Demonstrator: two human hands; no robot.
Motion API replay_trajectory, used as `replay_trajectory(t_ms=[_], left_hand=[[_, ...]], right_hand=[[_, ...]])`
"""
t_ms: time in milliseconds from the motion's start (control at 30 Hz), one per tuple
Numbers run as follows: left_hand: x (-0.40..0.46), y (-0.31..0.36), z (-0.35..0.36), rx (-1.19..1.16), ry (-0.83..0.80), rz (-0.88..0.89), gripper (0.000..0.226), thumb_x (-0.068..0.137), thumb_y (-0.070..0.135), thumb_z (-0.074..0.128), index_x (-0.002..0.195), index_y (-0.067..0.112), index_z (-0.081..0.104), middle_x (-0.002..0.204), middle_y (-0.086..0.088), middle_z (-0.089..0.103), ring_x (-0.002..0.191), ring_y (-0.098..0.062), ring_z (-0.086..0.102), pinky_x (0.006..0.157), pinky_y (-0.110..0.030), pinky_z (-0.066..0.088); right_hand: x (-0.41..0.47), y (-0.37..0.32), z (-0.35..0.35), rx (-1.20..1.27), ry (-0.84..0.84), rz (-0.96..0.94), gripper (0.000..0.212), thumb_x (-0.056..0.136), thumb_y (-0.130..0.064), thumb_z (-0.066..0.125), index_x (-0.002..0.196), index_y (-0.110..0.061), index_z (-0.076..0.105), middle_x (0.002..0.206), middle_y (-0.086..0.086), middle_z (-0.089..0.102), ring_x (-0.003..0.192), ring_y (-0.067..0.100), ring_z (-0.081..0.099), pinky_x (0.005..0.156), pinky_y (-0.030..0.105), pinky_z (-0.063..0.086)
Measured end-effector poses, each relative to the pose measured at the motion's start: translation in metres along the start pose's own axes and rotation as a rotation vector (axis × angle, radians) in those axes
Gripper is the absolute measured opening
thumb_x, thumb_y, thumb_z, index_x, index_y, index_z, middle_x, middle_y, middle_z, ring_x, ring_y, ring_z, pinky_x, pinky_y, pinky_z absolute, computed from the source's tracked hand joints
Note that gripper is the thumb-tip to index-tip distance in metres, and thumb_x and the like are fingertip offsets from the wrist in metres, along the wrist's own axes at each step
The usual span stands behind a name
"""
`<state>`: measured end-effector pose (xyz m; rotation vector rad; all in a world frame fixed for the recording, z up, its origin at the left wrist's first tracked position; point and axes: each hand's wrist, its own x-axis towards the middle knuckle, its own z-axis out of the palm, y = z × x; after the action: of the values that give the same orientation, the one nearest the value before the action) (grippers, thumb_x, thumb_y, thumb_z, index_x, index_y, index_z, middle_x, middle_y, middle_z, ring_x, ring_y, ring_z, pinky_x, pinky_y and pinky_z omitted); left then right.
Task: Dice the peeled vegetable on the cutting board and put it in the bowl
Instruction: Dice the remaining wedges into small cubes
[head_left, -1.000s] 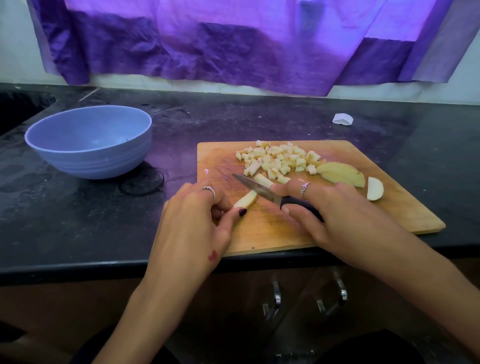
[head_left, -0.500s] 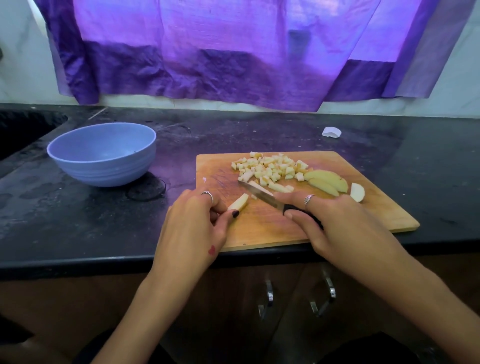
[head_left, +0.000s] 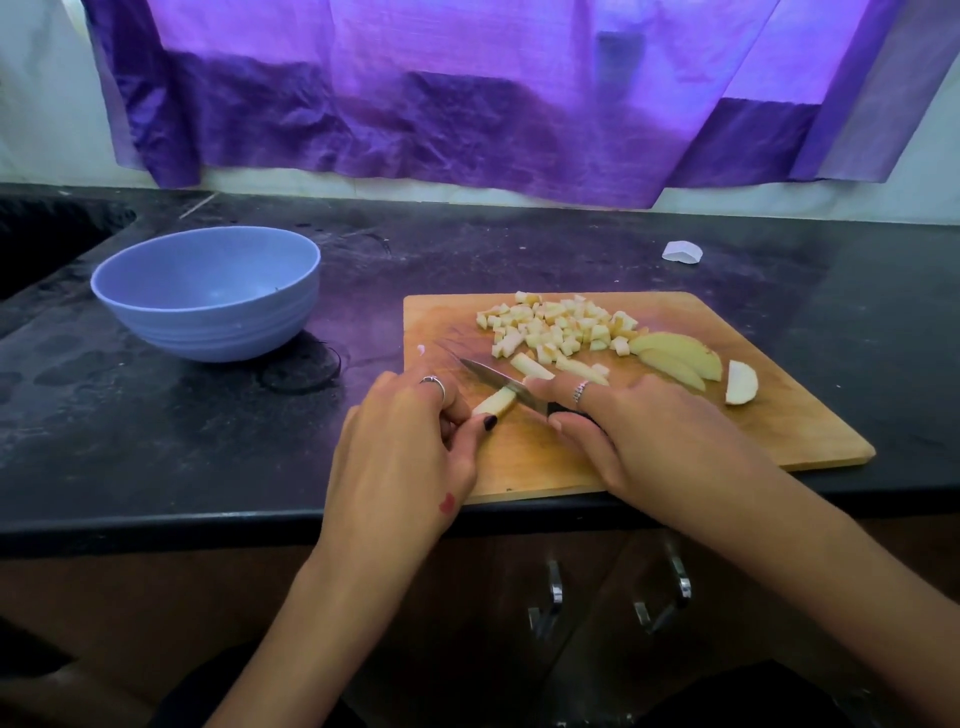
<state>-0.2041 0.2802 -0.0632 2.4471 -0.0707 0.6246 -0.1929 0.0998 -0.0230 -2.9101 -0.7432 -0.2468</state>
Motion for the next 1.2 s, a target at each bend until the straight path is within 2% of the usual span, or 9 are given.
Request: replay_trajectory(t_ms=[100,233,367,467,567,767,900,1067,1200], left_hand=[[0.001,-0.003,0.002,-0.009,-0.008,-0.018,0.022,0.08,0.037,0.07,0.065,0.03,0.055,0.075,0.006,0.056,0.071,-0.011,0.048,0.066,-0.025,0.035],[0.002,-0.005,0.002,-0.008,-0.042,-0.022,0.019,0.08,0.038,0.07,0.067,0.032,0.057,0.077,0.007,0.056,0.071,-0.008,0.048,0.062,-0.022,0.032],[0.001,-0.005,0.0,-0.019,-0.047,-0.011,0.023,0.081,0.037,0.07,0.065,0.034,0.053,0.077,0.008,0.056,0.071,-0.007,0.047,0.061,-0.022,0.033],[0.001,-0.004,-0.001,-0.029,-0.044,-0.008,0.022,0.081,0.036,0.071,0.066,0.033,0.055,0.074,0.008,0.056,0.072,-0.008,0.047,0.063,-0.023,0.033],[0.002,-0.005,0.0,-0.043,-0.04,-0.001,0.02,0.08,0.034,0.072,0.067,0.03,0.058,0.073,0.009,0.056,0.072,-0.009,0.048,0.064,-0.025,0.035],[-0.001,0.0,0.0,0.031,-0.025,-0.048,0.017,0.083,0.04,0.067,0.071,0.028,0.062,0.078,0.005,0.057,0.078,-0.017,0.052,0.063,-0.034,0.042],[-0.002,0.004,0.0,0.037,-0.01,-0.063,0.022,0.083,0.04,0.067,0.067,0.031,0.054,0.08,0.002,0.056,0.078,-0.019,0.053,0.062,-0.033,0.041],[0.0,0.001,0.0,0.005,-0.038,-0.075,0.019,0.082,0.04,0.068,0.069,0.032,0.056,0.081,0.002,0.058,0.079,-0.02,0.055,0.067,-0.038,0.048],[-0.001,0.001,-0.001,0.0,-0.039,-0.077,0.016,0.082,0.04,0.068,0.072,0.031,0.059,0.081,0.003,0.058,0.079,-0.018,0.055,0.066,-0.037,0.049]], right_hand=[[-0.02,0.004,-0.009,-0.034,-0.024,0.008,0.044,0.097,-0.048,0.023,0.141,-0.053,0.02,0.087,-0.012,0.05,0.069,0.003,0.044,0.054,0.018,0.033],[-0.036,0.013,-0.014,-0.015,0.057,0.033,0.045,0.089,-0.054,0.021,0.132,-0.056,0.033,0.081,-0.01,0.065,0.068,0.009,0.058,0.055,0.023,0.043],[-0.028,0.006,-0.006,0.039,0.134,0.03,0.042,0.094,-0.05,0.028,0.135,-0.054,0.035,0.068,-0.008,0.058,0.061,0.009,0.053,0.051,0.022,0.037],[-0.021,0.002,-0.004,0.024,0.126,0.006,0.042,0.095,-0.05,0.029,0.136,-0.051,0.036,0.076,-0.011,0.051,0.059,0.005,0.038,0.049,0.021,0.027],[-0.01,0.001,-0.003,0.019,0.086,-0.002,0.04,0.095,-0.051,0.03,0.135,-0.05,0.036,0.092,-0.005,0.06,0.074,0.013,0.049,0.059,0.029,0.036],[0.003,-0.003,-0.002,-0.011,0.016,-0.005,0.036,0.098,-0.047,0.03,0.133,-0.05,0.033,0.084,-0.002,0.049,0.073,0.016,0.044,0.062,0.031,0.033],[-0.015,-0.005,-0.003,-0.031,-0.015,0.005,0.042,0.099,-0.046,0.026,0.14,-0.051,0.023,0.094,-0.003,0.052,0.081,0.015,0.05,0.064,0.028,0.037],[-0.035,0.006,-0.013,0.011,0.027,0.062,0.041,0.094,-0.05,0.028,0.134,-0.055,0.032,0.086,-0.01,0.065,0.071,0.01,0.059,0.061,0.027,0.046],[-0.032,0.001,-0.007,0.047,0.118,0.017,0.045,0.093,-0.051,0.028,0.138,-0.056,0.026,0.065,-0.009,0.056,0.06,0.009,0.054,0.052,0.025,0.042]])
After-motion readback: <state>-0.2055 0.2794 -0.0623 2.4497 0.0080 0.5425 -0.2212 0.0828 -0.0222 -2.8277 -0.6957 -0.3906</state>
